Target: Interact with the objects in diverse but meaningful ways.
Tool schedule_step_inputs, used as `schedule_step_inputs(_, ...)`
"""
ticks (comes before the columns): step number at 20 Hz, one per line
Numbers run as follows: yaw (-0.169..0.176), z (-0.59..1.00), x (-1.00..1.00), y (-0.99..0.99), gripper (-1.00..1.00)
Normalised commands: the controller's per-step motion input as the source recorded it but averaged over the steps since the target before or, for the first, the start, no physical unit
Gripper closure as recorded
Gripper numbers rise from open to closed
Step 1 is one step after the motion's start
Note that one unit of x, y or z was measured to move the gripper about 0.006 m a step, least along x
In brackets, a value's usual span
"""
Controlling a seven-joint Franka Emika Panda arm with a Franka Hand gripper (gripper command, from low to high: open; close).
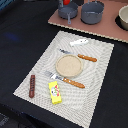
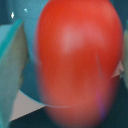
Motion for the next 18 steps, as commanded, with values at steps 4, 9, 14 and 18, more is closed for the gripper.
schedule_step_inputs(4, 0.000, 0.02, 0.19, 0.34, -1.00)
schedule_step_inputs(9, 0.003, 0.45, 0.07, 0.04, -1.00)
schedule_step_inputs(14, 0.003, 0.92, 0.12, -0.34, -1.00)
schedule_step_inputs(18, 0.000, 0.89, 0.32, -0.56, -1.00)
